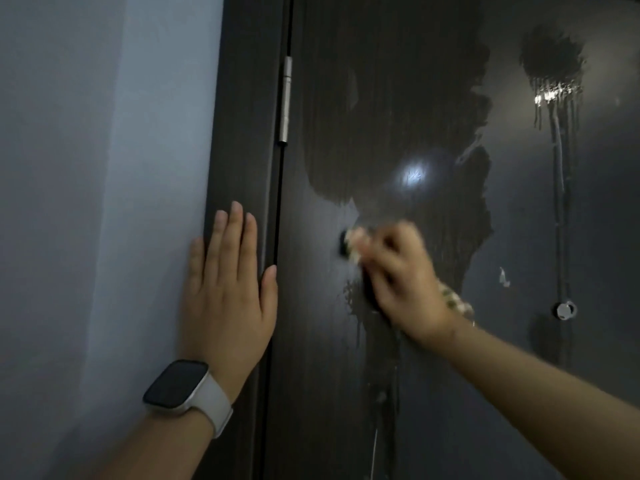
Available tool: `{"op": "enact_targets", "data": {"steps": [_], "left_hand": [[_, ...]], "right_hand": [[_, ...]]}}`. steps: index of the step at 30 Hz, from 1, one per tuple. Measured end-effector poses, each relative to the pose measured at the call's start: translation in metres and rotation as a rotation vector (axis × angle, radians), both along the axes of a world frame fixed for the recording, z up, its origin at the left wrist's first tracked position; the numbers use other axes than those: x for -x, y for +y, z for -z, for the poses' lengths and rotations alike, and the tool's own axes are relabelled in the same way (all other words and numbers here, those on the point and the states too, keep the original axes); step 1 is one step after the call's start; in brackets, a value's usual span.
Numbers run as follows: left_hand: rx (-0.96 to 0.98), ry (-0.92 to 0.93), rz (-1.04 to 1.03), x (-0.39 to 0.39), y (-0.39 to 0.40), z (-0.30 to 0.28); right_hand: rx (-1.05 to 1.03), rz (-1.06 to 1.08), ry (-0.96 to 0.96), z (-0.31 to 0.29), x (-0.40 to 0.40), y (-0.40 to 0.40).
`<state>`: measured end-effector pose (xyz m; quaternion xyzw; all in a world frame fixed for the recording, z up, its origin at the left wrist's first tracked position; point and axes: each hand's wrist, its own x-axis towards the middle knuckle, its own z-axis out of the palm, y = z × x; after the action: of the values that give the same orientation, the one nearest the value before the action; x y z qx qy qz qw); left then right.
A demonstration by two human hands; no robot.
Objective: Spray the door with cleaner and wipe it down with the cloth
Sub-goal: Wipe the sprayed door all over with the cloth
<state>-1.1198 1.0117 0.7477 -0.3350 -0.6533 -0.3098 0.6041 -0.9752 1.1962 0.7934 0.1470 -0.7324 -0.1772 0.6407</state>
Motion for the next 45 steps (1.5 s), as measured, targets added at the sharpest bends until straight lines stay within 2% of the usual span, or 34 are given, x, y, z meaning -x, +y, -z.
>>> {"op": "enact_targets", "data": {"steps": [3,5,6,8,11,13,15,18,20,22,26,29,31,35,37,39,42,45], "left_hand": [[-0.009,0.007,0.009,0.0,-0.001,0.0],[-0.015,0.003,0.014,-0.001,-0.001,0.0],[-0.017,0.005,0.019,-0.001,-0.001,0.0],[-0.023,0.006,0.022,-0.001,-0.001,0.0],[-0.03,0.008,0.025,0.0,0.0,0.001],[-0.031,0.017,0.024,0.0,0.0,0.001],[-0.039,0.021,0.036,0.0,0.001,0.002],[-0.067,0.028,0.079,0.0,0.001,0.001],[-0.067,0.032,0.098,-0.001,0.001,0.001],[-0.057,0.047,0.117,0.001,-0.001,0.001],[-0.04,0.059,0.159,0.004,-0.003,0.002],[-0.042,0.077,0.174,0.006,-0.003,0.001],[-0.059,0.086,0.183,0.007,-0.002,0.003],[-0.068,0.094,0.184,0.007,-0.001,0.002],[-0.061,0.086,0.176,0.006,-0.002,0.002],[-0.054,0.073,0.173,0.006,-0.002,0.002],[-0.046,0.068,0.153,0.007,-0.001,0.003],[-0.047,0.073,0.149,0.007,-0.001,0.002]], "right_hand": [[-0.287,0.018,-0.375,0.052,-0.006,-0.007],[-0.379,0.045,-0.485,0.04,-0.009,-0.009],[-0.383,0.048,-0.472,0.023,-0.007,-0.011],[-0.318,0.038,-0.317,-0.021,0.001,-0.014],[-0.061,0.029,0.02,-0.082,0.012,-0.022],[0.082,-0.005,0.13,-0.089,0.021,-0.03],[0.066,0.005,0.094,-0.064,0.027,-0.037],[-0.211,0.032,-0.25,0.004,0.026,-0.044],[-0.354,0.053,-0.432,0.008,0.018,-0.04],[-0.381,0.098,-0.388,-0.026,0.019,-0.04],[-0.099,0.067,0.039,-0.102,0.035,-0.052],[0.018,0.033,0.138,-0.107,0.046,-0.061],[-0.018,0.026,0.063,-0.082,0.045,-0.062],[-0.234,0.061,-0.264,-0.008,0.03,-0.057],[-0.321,0.071,-0.328,-0.016,0.026,-0.052],[-0.264,0.063,-0.201,-0.049,0.031,-0.049],[0.016,0.029,0.16,-0.112,0.037,-0.046],[0.33,-0.026,0.412,-0.16,0.03,-0.034]]}}
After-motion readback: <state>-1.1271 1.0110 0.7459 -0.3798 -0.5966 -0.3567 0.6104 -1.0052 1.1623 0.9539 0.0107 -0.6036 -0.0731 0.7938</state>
